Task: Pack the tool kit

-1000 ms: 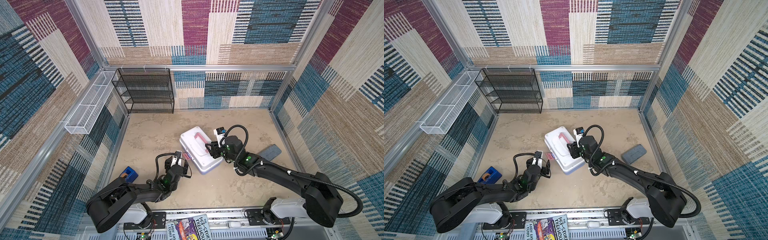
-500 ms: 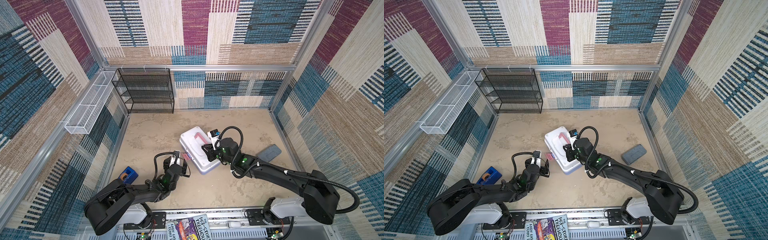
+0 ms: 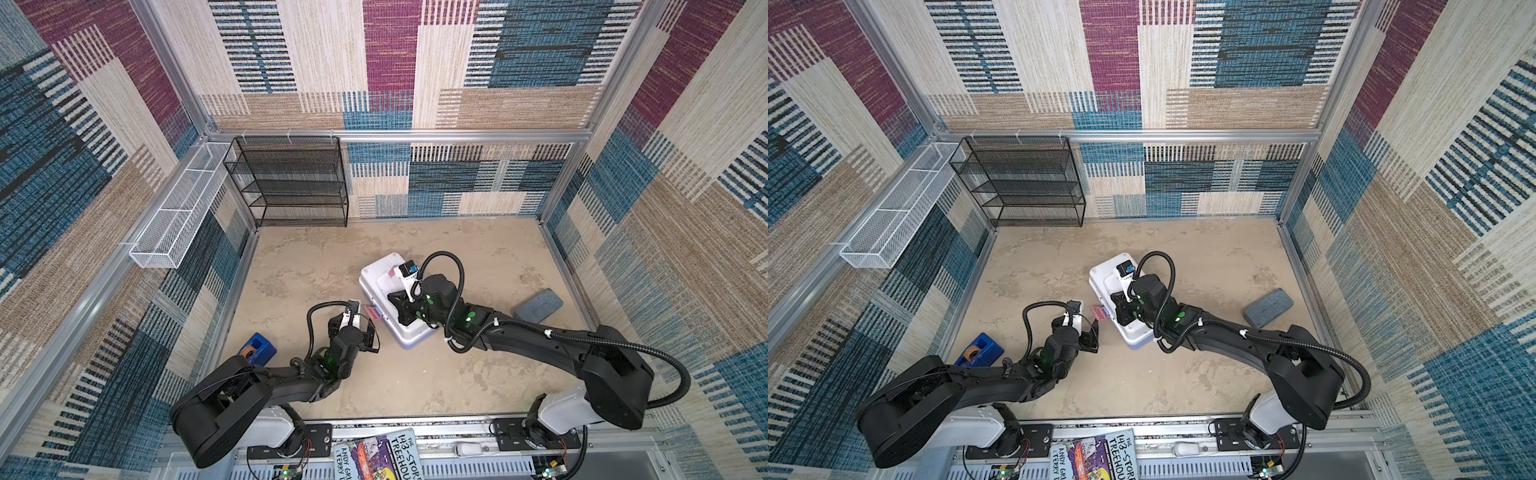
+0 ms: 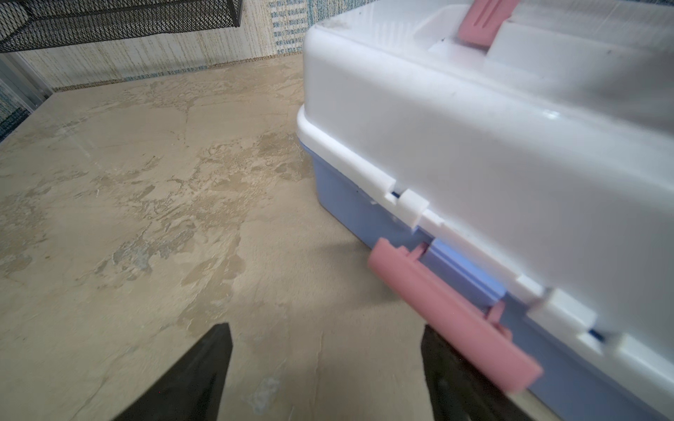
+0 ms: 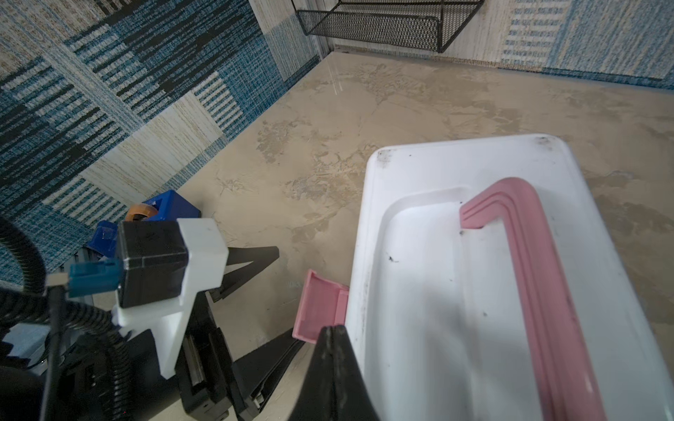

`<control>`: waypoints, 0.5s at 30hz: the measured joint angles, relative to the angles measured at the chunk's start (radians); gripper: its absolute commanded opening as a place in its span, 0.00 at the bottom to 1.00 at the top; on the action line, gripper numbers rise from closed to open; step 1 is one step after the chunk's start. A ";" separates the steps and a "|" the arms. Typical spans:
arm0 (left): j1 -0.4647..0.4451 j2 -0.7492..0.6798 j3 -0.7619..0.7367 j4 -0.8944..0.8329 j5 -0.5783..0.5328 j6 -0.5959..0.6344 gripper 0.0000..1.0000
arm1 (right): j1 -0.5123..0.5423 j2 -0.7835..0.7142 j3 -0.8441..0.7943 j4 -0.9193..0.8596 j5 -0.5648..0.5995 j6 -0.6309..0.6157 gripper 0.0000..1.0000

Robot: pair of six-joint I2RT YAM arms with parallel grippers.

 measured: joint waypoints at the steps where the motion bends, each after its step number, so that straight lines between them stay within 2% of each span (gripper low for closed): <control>1: 0.002 0.001 0.000 0.000 0.003 -0.001 0.85 | 0.000 0.008 0.003 0.000 -0.003 -0.002 0.01; 15: 0.027 0.008 0.013 0.000 0.055 -0.021 0.85 | 0.010 0.076 0.045 -0.032 -0.045 -0.025 0.00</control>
